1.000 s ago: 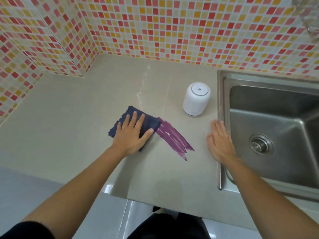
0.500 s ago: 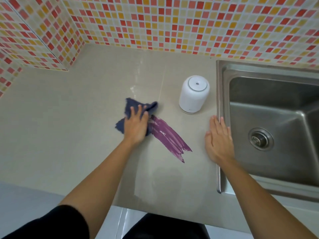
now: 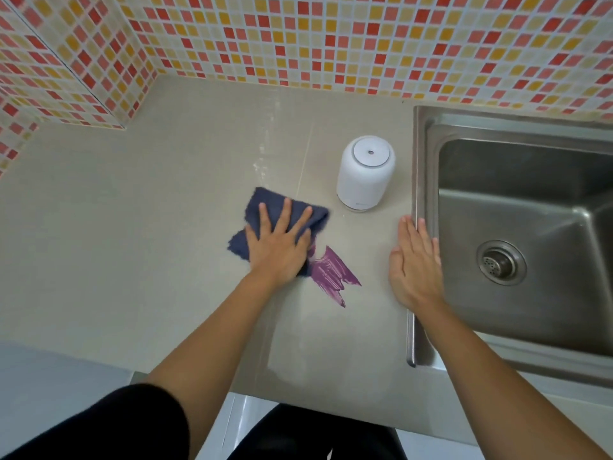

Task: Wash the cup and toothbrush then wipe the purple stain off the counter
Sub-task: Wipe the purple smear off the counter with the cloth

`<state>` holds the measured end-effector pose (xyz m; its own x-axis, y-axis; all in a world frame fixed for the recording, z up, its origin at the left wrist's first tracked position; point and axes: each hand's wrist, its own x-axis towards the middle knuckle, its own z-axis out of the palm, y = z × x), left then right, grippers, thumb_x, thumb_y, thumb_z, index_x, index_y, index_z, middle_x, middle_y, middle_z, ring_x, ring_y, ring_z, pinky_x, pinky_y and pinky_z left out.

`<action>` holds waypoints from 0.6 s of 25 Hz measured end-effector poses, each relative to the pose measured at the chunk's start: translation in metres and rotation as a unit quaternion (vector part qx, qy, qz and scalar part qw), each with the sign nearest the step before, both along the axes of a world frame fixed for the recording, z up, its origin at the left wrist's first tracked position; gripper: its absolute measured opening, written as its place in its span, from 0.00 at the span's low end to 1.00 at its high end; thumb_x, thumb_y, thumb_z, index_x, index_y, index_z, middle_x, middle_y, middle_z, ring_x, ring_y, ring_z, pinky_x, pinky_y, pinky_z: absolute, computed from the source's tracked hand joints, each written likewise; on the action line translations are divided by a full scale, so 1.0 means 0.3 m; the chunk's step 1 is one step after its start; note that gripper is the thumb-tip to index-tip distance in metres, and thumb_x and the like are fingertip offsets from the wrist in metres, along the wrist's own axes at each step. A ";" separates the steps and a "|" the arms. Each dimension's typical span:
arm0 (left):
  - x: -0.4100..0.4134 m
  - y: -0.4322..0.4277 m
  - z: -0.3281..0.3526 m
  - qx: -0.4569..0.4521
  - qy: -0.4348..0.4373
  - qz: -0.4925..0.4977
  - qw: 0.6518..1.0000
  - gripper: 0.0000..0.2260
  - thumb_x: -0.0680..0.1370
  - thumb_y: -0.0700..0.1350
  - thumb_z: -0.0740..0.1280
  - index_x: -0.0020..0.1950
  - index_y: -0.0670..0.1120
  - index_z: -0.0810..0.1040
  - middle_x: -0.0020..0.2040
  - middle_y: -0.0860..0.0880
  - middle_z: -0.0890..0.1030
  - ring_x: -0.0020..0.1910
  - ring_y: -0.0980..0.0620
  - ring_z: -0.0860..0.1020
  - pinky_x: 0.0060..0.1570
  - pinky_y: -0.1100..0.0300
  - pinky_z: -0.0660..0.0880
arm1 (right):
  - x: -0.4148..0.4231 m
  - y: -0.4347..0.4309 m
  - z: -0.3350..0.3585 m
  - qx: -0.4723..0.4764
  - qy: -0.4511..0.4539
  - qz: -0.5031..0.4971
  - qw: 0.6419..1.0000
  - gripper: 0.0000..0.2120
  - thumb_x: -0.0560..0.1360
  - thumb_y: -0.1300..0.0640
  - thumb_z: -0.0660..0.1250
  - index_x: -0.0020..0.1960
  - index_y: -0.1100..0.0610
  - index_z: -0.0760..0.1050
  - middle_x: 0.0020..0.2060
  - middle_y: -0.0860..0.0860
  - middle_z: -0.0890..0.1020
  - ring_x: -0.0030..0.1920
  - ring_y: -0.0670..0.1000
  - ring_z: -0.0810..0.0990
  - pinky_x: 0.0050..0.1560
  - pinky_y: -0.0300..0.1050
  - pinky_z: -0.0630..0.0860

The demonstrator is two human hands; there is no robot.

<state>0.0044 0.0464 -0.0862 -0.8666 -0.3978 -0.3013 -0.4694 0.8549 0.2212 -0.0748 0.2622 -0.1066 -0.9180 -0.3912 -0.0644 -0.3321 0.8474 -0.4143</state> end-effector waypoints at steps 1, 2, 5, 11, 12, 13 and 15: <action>0.020 0.024 -0.003 0.010 0.018 -0.064 0.998 0.23 0.80 0.60 0.40 0.75 0.63 0.45 0.78 0.56 0.43 0.76 0.44 0.37 0.72 0.39 0.42 | 0.001 0.001 0.001 -0.001 -0.002 0.000 1.000 0.30 0.74 0.53 0.42 0.76 0.57 0.50 0.76 0.49 0.53 0.76 0.48 0.45 0.73 0.46 0.38; 0.084 0.031 -0.009 0.015 0.037 -0.139 0.989 0.25 0.78 0.62 0.38 0.75 0.62 0.47 0.78 0.57 0.45 0.76 0.46 0.38 0.73 0.43 0.42 | 0.000 0.002 0.002 -0.002 -0.004 0.000 1.000 0.30 0.74 0.53 0.42 0.76 0.57 0.50 0.76 0.49 0.53 0.76 0.48 0.45 0.73 0.46 0.38; 0.312 -0.078 -0.042 -0.003 0.080 -0.184 0.980 0.27 0.77 0.64 0.36 0.75 0.60 0.52 0.76 0.58 0.50 0.77 0.48 0.43 0.71 0.49 0.45 | -0.002 0.003 0.003 -0.007 -0.008 0.002 1.000 0.30 0.74 0.53 0.41 0.76 0.57 0.50 0.76 0.49 0.53 0.76 0.47 0.44 0.73 0.46 0.37; 0.029 0.036 -0.015 0.047 0.051 -0.054 0.996 0.22 0.82 0.55 0.46 0.76 0.57 0.53 0.78 0.56 0.52 0.77 0.49 0.44 0.72 0.47 0.50 | -0.005 0.007 -0.002 -0.025 -0.015 0.005 1.000 0.30 0.74 0.53 0.40 0.76 0.57 0.49 0.76 0.48 0.52 0.76 0.47 0.44 0.72 0.43 0.35; 0.079 0.088 -0.023 0.072 0.063 -0.119 0.988 0.22 0.81 0.56 0.45 0.76 0.57 0.55 0.77 0.56 0.54 0.77 0.51 0.44 0.72 0.50 0.49 | -0.004 0.008 -0.001 -0.029 -0.017 0.005 0.999 0.30 0.74 0.53 0.40 0.76 0.58 0.50 0.76 0.48 0.52 0.76 0.47 0.44 0.72 0.43 0.35; 0.167 0.113 -0.038 0.083 0.078 -0.194 0.974 0.23 0.80 0.57 0.46 0.76 0.57 0.56 0.77 0.56 0.56 0.77 0.51 0.46 0.72 0.52 0.48 | -0.003 0.011 0.000 -0.033 -0.018 0.004 0.999 0.30 0.74 0.53 0.41 0.76 0.58 0.50 0.76 0.49 0.52 0.76 0.47 0.44 0.72 0.42 0.35; 0.366 0.065 -0.067 0.077 0.114 -0.268 0.954 0.22 0.80 0.55 0.49 0.75 0.60 0.54 0.75 0.56 0.59 0.77 0.50 0.52 0.72 0.52 0.51 | -0.002 0.013 0.000 -0.043 -0.022 0.001 0.999 0.30 0.74 0.54 0.41 0.76 0.57 0.50 0.76 0.48 0.53 0.76 0.46 0.44 0.72 0.42 0.34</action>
<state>0.1142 0.0659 -0.1063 -0.9829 0.1545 -0.0997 0.1012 0.9073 0.4080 -0.0754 0.2661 -0.1065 -0.9146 -0.3983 -0.0703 -0.3131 0.8072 -0.5004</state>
